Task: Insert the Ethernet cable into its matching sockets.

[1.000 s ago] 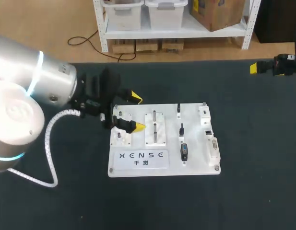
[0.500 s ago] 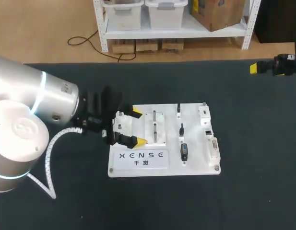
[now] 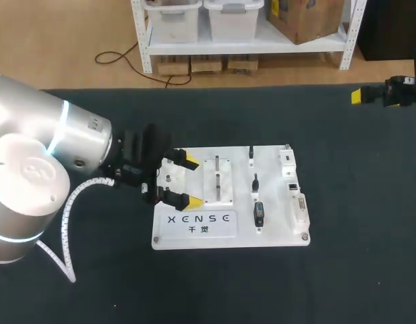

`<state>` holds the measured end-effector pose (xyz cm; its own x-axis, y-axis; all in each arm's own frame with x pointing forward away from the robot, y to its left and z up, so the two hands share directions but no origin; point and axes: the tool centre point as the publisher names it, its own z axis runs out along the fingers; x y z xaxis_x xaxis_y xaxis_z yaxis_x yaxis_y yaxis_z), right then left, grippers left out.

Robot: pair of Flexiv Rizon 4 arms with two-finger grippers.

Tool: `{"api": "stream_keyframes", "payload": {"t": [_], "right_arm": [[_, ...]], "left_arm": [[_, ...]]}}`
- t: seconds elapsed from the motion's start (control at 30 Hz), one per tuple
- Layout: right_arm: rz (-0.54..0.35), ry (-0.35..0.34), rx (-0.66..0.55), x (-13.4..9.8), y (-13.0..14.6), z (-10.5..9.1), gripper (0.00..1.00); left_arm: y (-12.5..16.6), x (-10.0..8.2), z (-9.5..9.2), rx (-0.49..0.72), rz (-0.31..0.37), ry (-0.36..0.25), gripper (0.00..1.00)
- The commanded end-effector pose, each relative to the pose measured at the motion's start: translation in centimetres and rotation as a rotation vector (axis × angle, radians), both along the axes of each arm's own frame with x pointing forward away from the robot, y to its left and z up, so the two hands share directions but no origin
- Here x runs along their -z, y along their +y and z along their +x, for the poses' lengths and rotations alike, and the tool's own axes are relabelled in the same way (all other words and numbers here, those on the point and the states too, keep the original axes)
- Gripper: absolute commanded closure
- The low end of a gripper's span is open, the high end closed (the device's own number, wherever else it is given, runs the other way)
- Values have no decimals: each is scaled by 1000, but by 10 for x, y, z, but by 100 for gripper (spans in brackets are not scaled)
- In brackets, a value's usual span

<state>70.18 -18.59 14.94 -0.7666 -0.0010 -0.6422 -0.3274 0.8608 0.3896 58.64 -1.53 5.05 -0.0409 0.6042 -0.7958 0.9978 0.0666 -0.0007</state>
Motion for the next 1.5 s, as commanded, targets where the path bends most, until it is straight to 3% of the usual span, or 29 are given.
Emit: {"api": "stream_keyframes", "payload": {"t": [0.03,0.37,0.57,0.73,1.03,1.27,1.5], "right_arm": [[-1,0,0,0,0,0,0],[-1,0,0,0,0,0,0],[-100,94,-74,-15,42,-2,0],[-142,114,-113,-21,87,-14,0],[-298,301,-109,8,147,-33,0],[-406,442,-53,42,175,-42,0],[-472,512,-32,71,192,-60,0]], "left_arm": [[0,2,3,6,0,3,0],[0,2,3,6,0,3,0],[0,2,3,6,0,3,0],[0,2,3,6,0,3,0],[0,2,3,6,0,3,0],[0,2,3,6,0,3,0],[0,2,3,6,0,3,0]]}}
